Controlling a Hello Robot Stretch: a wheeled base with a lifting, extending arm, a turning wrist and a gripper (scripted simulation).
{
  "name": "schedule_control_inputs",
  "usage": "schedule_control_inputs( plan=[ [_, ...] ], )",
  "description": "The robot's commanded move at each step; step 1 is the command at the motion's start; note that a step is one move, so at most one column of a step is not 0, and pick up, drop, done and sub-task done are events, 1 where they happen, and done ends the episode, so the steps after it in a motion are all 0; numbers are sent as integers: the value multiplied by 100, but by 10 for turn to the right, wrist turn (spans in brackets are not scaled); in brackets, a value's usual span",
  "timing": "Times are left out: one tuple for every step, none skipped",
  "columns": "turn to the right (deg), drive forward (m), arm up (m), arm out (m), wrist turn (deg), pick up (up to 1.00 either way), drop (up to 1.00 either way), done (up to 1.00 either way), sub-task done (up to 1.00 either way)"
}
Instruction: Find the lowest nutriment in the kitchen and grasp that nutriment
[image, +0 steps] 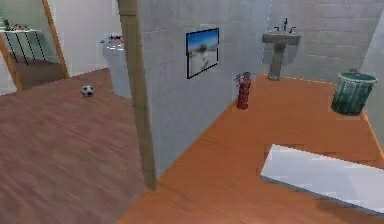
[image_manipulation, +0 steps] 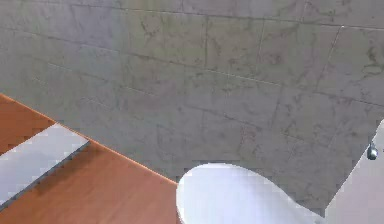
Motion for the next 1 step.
schedule_control_inputs(
  plan=[
    [-300,0,0,0,0,0,0,0,0]
  ],
)
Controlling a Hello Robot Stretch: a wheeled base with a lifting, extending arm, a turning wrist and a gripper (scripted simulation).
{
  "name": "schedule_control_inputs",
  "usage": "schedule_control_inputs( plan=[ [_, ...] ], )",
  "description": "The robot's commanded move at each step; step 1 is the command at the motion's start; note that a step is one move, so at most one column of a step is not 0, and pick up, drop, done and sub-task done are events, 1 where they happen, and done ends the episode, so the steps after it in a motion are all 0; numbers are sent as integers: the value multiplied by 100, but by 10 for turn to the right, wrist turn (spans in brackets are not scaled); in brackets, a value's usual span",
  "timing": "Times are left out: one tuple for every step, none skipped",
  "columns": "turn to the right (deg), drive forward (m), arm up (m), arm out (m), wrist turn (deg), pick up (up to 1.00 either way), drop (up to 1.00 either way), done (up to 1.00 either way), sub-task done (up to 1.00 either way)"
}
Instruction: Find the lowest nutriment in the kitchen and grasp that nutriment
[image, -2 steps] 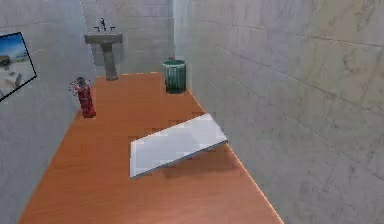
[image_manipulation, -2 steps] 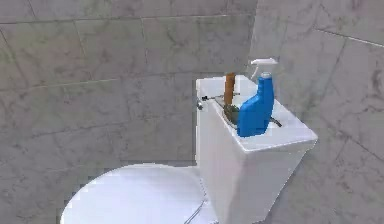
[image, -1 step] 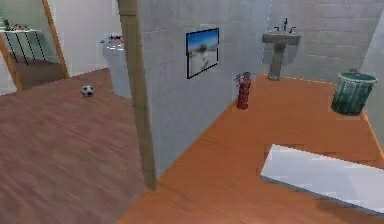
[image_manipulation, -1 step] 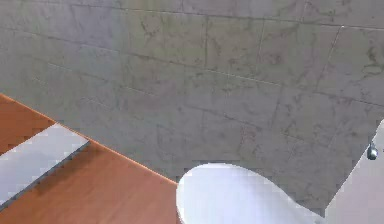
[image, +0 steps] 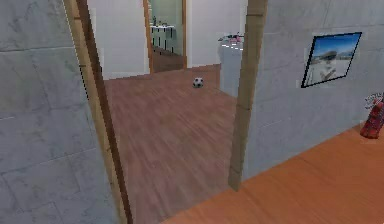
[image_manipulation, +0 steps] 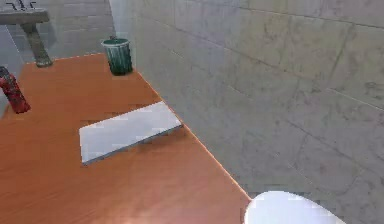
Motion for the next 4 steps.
schedule_control_inputs(
  plan=[
    [0,95,0,0,0,0,0,0,0],
    [-60,0,0,0,0,0,0,0,0],
    [0,100,0,0,0,0,0,0,0],
    [-30,0,0,0,0,0,0,0,0]
  ],
)
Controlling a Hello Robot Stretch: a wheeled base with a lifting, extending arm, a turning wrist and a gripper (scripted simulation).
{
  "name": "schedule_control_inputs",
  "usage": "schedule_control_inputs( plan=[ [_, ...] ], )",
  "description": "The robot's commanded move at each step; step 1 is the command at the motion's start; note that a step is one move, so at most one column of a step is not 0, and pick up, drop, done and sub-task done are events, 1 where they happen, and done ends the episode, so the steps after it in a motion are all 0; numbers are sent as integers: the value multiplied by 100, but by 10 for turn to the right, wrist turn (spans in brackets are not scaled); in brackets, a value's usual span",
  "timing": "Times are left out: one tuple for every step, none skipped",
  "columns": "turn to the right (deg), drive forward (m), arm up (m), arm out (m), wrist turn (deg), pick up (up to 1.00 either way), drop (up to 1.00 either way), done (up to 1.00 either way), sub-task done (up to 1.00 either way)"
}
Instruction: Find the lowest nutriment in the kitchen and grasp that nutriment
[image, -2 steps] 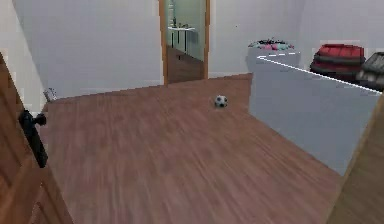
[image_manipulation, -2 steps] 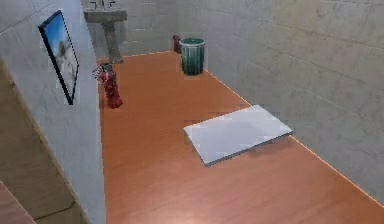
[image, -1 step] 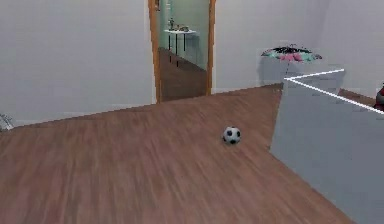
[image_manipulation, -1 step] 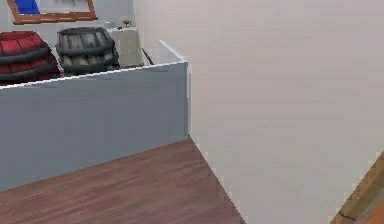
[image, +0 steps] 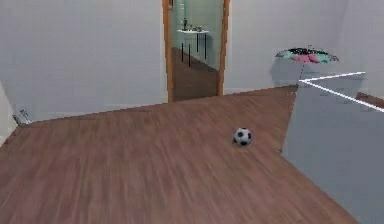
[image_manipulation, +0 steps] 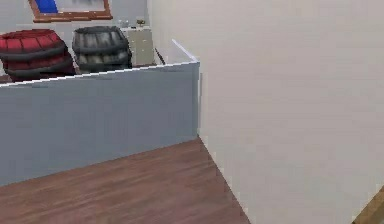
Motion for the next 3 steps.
schedule_control_inputs(
  plan=[
    [0,100,0,0,0,0,0,0,0],
    [0,100,0,0,0,0,0,0,0],
    [0,100,0,0,0,0,0,0,0]
  ],
)
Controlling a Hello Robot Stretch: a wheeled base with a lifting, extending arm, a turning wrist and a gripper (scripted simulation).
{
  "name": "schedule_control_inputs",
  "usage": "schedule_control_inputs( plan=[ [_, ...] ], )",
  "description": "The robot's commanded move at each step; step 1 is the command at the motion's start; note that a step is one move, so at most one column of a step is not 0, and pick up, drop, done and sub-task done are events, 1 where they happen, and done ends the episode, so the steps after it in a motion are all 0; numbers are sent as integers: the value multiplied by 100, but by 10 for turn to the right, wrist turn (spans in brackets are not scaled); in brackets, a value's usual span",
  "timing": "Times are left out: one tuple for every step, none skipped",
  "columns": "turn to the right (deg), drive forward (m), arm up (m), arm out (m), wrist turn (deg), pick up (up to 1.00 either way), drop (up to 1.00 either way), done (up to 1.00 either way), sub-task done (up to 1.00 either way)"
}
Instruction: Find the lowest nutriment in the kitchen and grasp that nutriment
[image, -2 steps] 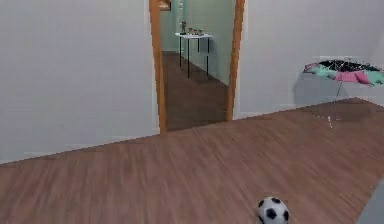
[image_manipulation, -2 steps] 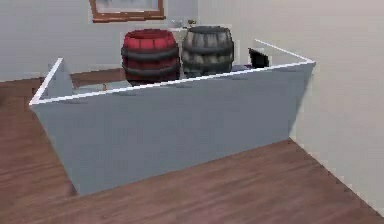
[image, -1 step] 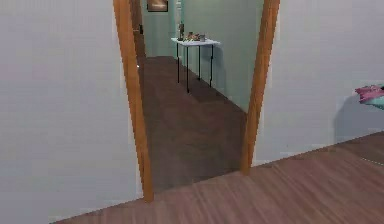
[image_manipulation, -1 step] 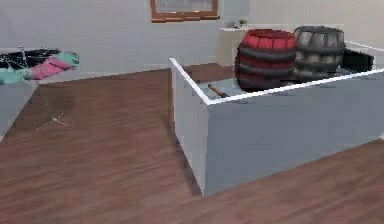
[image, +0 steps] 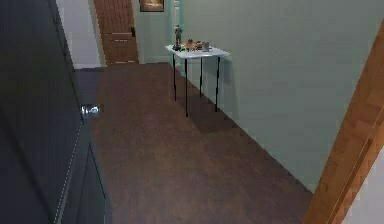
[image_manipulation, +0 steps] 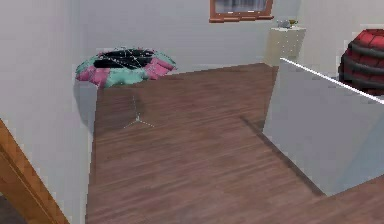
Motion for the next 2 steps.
schedule_control_inputs(
  plan=[
    [30,0,0,0,0,0,0,0,0],
    [0,15,0,0,0,0,0,0,0]
  ],
)
